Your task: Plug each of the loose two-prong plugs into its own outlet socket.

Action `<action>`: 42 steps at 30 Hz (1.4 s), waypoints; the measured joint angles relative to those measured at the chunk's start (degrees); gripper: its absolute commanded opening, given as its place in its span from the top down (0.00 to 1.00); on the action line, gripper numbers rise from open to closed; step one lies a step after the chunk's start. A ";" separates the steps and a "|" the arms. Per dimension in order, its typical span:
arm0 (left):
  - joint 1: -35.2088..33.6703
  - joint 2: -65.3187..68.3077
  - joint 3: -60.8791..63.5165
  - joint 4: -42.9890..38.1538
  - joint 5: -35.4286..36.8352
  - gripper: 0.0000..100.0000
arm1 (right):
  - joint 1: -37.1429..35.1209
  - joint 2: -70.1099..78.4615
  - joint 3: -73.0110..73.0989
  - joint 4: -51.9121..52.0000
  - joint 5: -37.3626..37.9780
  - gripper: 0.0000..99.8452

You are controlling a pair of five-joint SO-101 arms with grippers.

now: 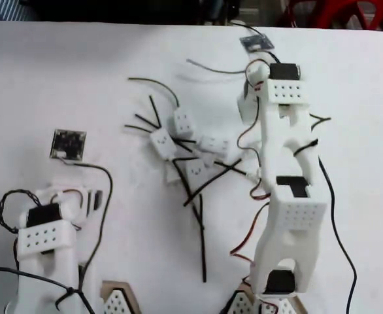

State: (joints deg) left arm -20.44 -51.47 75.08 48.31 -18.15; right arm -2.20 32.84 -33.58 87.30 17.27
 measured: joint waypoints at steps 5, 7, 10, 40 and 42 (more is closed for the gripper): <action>0.00 0.00 0.00 0.00 0.00 0.76 | 0.09 -0.26 0.00 6.15 3.87 0.74; 0.00 0.00 0.00 0.00 0.00 0.76 | 0.09 -1.32 0.00 9.05 5.45 0.74; 0.00 0.00 0.00 0.00 0.00 0.76 | 0.09 -5.01 0.53 9.93 7.56 0.74; 0.00 0.00 0.00 0.00 0.00 0.76 | -0.53 -26.02 60.13 -22.86 33.49 0.75; 0.00 0.00 0.00 0.00 0.00 0.76 | -0.53 -23.12 60.13 -24.88 33.49 0.81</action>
State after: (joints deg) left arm -20.44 -51.47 75.08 48.31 -18.15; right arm -2.73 9.71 26.55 62.42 50.77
